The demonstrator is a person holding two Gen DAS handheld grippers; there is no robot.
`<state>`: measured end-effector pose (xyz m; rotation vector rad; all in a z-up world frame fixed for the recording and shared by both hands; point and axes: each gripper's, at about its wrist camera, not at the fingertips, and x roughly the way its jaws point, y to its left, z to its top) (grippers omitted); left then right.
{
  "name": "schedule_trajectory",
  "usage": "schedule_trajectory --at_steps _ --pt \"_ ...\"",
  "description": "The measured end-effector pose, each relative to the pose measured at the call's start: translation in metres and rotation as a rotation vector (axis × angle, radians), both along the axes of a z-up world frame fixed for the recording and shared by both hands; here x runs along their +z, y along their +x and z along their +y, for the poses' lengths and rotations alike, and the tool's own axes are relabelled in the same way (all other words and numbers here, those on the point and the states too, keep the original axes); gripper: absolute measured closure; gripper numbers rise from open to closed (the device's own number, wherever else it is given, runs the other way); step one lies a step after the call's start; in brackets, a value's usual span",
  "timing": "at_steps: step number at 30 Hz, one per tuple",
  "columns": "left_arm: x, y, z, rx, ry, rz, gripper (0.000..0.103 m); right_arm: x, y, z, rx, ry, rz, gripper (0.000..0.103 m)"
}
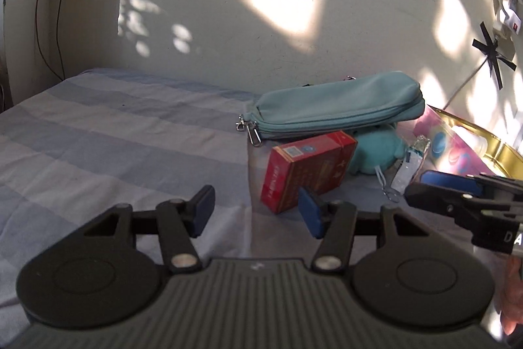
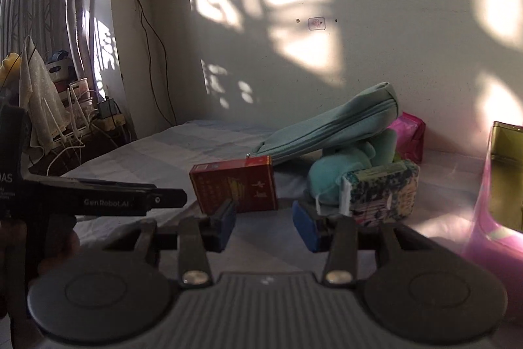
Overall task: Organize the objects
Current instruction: 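Grasp the red box beside the teal pouch with the left gripper, then lower the red box into the pink tin and release it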
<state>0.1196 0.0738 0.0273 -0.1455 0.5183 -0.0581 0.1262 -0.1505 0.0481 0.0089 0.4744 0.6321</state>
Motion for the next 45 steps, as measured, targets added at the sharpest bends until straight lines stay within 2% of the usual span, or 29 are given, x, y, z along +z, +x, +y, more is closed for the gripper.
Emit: schedule_trajectory --at_steps 2,4,6,9,11,14,17,19,24,28,30,31,36,39,45 --pt "-0.002 0.006 -0.001 -0.060 0.016 0.006 0.044 -0.003 0.018 0.017 0.036 -0.024 0.010 0.063" --pt "-0.005 0.009 -0.006 -0.106 0.065 -0.012 0.044 -0.007 0.033 0.029 0.051 -0.062 0.011 0.062" --pt "-0.006 0.015 -0.005 -0.120 0.081 -0.022 0.044 -0.010 0.043 0.033 0.054 -0.078 0.005 0.060" --pt "-0.006 0.036 0.008 -0.105 0.006 0.007 0.045 -0.012 0.061 0.034 0.052 -0.043 0.043 0.060" --pt "-0.006 0.053 0.024 -0.056 -0.077 0.032 0.045 -0.013 0.073 0.038 0.046 -0.022 0.067 0.061" --pt "-0.008 0.072 0.040 -0.001 -0.160 0.060 0.046 -0.016 0.085 0.046 0.037 -0.002 0.073 0.061" --pt "-0.008 0.079 0.051 -0.022 -0.268 0.079 0.045 -0.021 0.094 0.053 0.040 0.003 0.097 0.058" --pt "-0.008 0.080 0.051 -0.059 -0.311 0.088 0.044 -0.021 0.094 0.052 0.051 0.023 0.100 0.050" --pt "-0.014 0.088 0.040 -0.100 -0.310 0.114 0.046 -0.024 0.085 0.049 0.023 0.047 0.149 0.034" --pt "-0.016 0.093 0.037 -0.107 -0.323 0.126 0.049 -0.023 0.077 0.047 0.003 0.017 0.198 0.034" --pt "-0.019 0.096 0.033 -0.131 -0.325 0.150 0.062 -0.027 0.080 0.052 -0.012 -0.024 0.223 0.038" --pt "-0.019 0.095 0.030 -0.147 -0.330 0.156 0.064 -0.029 0.080 0.054 -0.015 -0.031 0.228 0.043" --pt "-0.012 0.062 0.016 -0.153 -0.282 0.145 0.064 -0.027 0.059 0.045 -0.019 -0.018 0.237 0.046" --pt "-0.013 0.026 0.005 -0.183 -0.297 0.155 0.064 -0.024 0.021 0.033 -0.008 -0.045 0.204 0.046" --pt "-0.021 -0.046 -0.048 -0.295 -0.269 0.148 0.059 -0.028 -0.067 -0.020 -0.042 -0.087 0.146 0.045"
